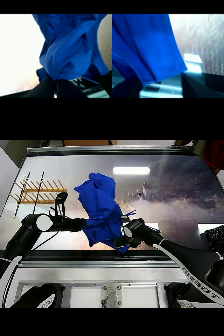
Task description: Fold the clothes and pants, and hang the long-sleeved shirts on hangers.
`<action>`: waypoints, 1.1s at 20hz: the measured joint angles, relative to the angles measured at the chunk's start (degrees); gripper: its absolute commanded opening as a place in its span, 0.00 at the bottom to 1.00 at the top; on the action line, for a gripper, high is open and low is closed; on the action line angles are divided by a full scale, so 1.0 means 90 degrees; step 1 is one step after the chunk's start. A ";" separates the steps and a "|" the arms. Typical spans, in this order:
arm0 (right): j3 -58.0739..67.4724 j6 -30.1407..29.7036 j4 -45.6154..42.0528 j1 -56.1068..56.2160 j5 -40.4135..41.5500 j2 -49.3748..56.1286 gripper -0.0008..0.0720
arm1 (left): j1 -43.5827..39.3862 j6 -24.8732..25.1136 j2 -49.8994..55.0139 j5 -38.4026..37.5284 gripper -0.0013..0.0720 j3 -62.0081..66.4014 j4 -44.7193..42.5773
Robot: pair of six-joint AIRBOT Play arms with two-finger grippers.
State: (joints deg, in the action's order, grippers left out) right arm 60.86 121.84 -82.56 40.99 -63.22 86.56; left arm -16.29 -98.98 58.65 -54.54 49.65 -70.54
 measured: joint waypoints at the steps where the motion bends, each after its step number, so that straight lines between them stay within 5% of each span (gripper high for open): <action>1: 0.0000 0.0090 -0.0002 0.0002 -0.0034 0.0027 0.45 | 0.0000 0.0000 0.0000 0.0005 0.03 0.0000 0.0007; 4: 0.0000 0.0185 -0.0044 0.0002 -0.0085 0.0087 0.44 | 0.0000 0.0002 -0.0024 0.0041 0.03 0.0000 0.0019; 5: 0.0000 0.0206 -0.0046 0.0005 -0.0109 0.0100 0.12 | 0.0000 0.0002 -0.0051 0.0041 0.03 0.0000 0.0019; 6: 0.0000 0.0233 -0.0049 0.0007 -0.0121 0.0109 0.02 | 0.0000 0.0002 -0.0109 0.0046 0.03 -0.0002 0.0019; 13: 0.0792 -0.0753 -0.1112 -0.0274 -0.0852 -0.0602 0.02 | 0.0000 0.0041 -0.1081 0.0131 0.03 0.0872 0.0568; 18: 0.3682 -0.1712 -0.1916 -0.1042 -0.1943 -0.2181 0.02 | -0.0002 0.0629 -0.1532 0.0675 0.03 0.3371 0.1989; 22: 0.5952 -0.1882 -0.2040 -0.1226 -0.1715 -0.3014 0.02 | -0.0053 0.0925 -0.1207 0.0814 0.03 0.5537 0.2516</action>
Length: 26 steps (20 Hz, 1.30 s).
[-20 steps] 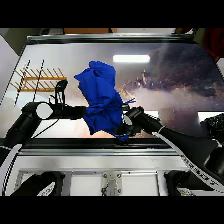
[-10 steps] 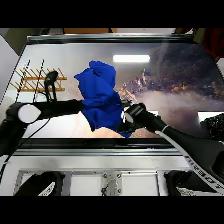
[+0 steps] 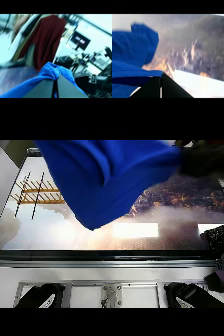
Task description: Fold the clothes and pants, and hang the long-sleeved shirts on hangers.
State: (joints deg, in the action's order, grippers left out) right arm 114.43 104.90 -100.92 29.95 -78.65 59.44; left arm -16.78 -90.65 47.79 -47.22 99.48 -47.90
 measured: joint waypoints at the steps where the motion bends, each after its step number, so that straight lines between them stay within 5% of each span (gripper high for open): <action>1: 0.0279 0.0007 0.0019 -0.0017 0.0187 -0.0148 0.02 | -0.0083 0.0051 0.0170 0.0000 0.03 0.0469 0.0068; 8: 0.0036 0.0304 -0.0051 -0.0063 0.0763 -0.0296 0.02 | -0.0333 -0.0104 0.1192 -0.0738 0.03 0.1379 -0.0505; 14: -0.1989 0.0165 0.0061 -0.0066 -0.0291 0.0155 0.02 | -0.0063 -0.0515 0.0733 -0.2472 0.03 -0.2611 -0.1375; 18: -0.3446 0.0102 0.0386 -0.0066 -0.0505 0.0384 0.02 | 0.0211 -0.0597 0.0321 -0.2149 0.03 -0.5243 -0.1474; 22: -0.3961 0.0180 0.0457 -0.0066 -0.0253 0.0544 0.02 | 0.1207 -0.0512 0.0580 -0.1389 0.03 -0.5833 -0.1013; 23: -0.4014 0.0294 0.0471 -0.0066 -0.0087 0.0561 0.02 | 0.1443 -0.0381 0.0772 -0.1256 0.15 -0.5707 -0.0809; 24: -0.4048 0.0418 0.0466 -0.0066 0.0092 0.0578 0.02 | 0.1664 -0.0231 0.1013 -0.1086 0.68 -0.5491 -0.0590; 25: -0.4073 0.0559 0.0459 -0.0066 0.0287 0.0595 0.02 | 0.1836 -0.0121 0.1256 -0.0962 0.87 -0.5236 -0.0425; 26: -0.4092 0.0712 0.0457 -0.0066 0.0517 0.0617 0.02 | 0.1979 -0.0036 0.1501 -0.0860 0.85 -0.4937 -0.0282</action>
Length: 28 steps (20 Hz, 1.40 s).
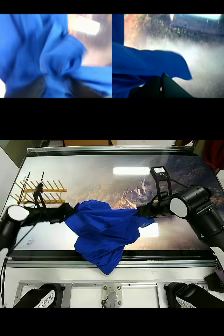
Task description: Fold the clothes and pants, and hang the long-sleeved shirts on hangers.
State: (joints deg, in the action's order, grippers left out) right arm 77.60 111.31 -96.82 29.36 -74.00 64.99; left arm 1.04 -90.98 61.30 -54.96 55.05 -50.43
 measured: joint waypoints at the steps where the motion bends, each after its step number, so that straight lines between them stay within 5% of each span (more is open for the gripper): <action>1: -0.0015 0.0158 0.0002 0.0000 0.0255 0.0036 0.02 | 0.0117 0.0075 0.0248 0.0056 0.85 0.0350 0.0126; 5: -0.0041 0.0619 0.0024 0.0000 0.0935 0.0228 0.02 | 0.0114 0.0223 0.0780 -0.0051 0.85 0.1353 0.0129; 10: -0.0046 0.0760 0.0046 -0.0007 0.1190 0.0342 0.02 | -0.1047 0.0260 0.0372 -0.0493 0.85 0.1171 -0.0500; 15: -0.0046 0.0782 0.0051 -0.0010 0.1248 0.0364 0.02 | -0.2154 -0.0459 -0.0663 -0.0561 0.85 0.0100 -0.1083; 19: -0.0046 0.0782 0.0070 -0.0007 0.1270 0.0364 0.02 | -0.2659 -0.1105 -0.0877 0.0112 0.85 -0.0763 -0.1372; 25: -0.0046 0.0782 0.0153 -0.0005 0.1205 0.0364 0.02 | -0.3135 -0.1280 0.0406 0.1428 0.83 -0.0697 -0.1110; 26: -0.0046 0.0782 0.0165 -0.0005 0.1200 0.0364 0.02 | -0.3155 -0.1282 0.0663 0.1515 0.51 -0.0561 -0.1098; 27: -0.0046 0.0782 0.0165 -0.0005 0.1195 0.0364 0.02 | -0.3150 -0.1294 0.0901 0.1571 0.09 -0.0413 -0.1086; 28: -0.0046 0.0782 0.0165 -0.0005 0.1166 0.0364 0.02 | -0.3104 -0.1292 0.1095 0.1566 0.03 -0.0272 -0.1083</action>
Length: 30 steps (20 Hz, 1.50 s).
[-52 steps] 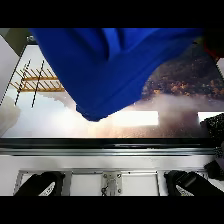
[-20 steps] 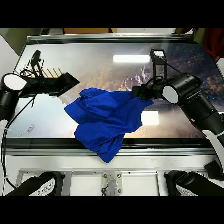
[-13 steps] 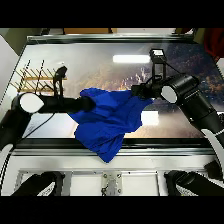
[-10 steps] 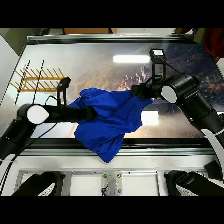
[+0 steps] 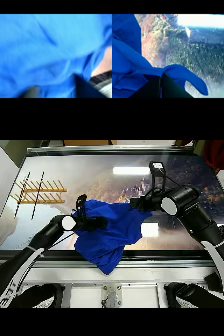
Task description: Fold the clothes and pants, and hang the long-sleeved shirts on hangers.
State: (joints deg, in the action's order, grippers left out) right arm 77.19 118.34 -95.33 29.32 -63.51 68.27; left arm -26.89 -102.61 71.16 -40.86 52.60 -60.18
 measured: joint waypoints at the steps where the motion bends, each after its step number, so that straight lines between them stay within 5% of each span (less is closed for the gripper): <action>1: 0.0000 0.0000 0.0000 0.0000 -0.0051 0.0000 0.02 | 0.0097 0.0024 0.0146 -0.0044 0.03 0.0153 -0.0005; 8: 0.0002 0.0000 0.0075 0.0073 -0.0403 0.0022 0.02 | 0.2089 0.1134 -0.0202 -0.1583 0.03 0.1333 -0.0019; 13: 0.0002 0.0024 0.0442 0.0313 0.0151 0.0236 0.02 | 0.3118 0.1732 -0.0454 -0.2280 0.03 0.1685 0.0075; 20: 0.0000 0.0189 0.0559 0.0355 0.0967 0.0427 0.02 | 0.3354 0.2718 0.0493 -0.2370 0.06 0.2616 0.2220; 21: 0.0002 0.0192 0.0554 0.0355 0.1008 0.0437 0.02 | 0.3364 0.2810 0.0726 -0.2361 0.44 0.2922 0.2450; 22: 0.0000 0.0192 0.0546 0.0355 0.1037 0.0442 0.02 | 0.3381 0.2849 0.0959 -0.2322 0.93 0.3230 0.2611; 26: 0.0000 0.0211 0.0471 0.0345 0.1090 0.0447 0.02 | 0.3504 0.2837 0.1598 -0.2482 0.92 0.4267 0.2788; 30: 0.0000 0.0211 0.0454 0.0272 0.1112 0.0449 0.02 | 0.3213 0.2776 0.1435 -0.2909 0.92 0.4408 0.1608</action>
State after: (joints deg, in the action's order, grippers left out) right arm 77.19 120.25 -91.24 31.77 -53.49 72.31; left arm 2.02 -77.62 84.07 -67.05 92.27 -45.71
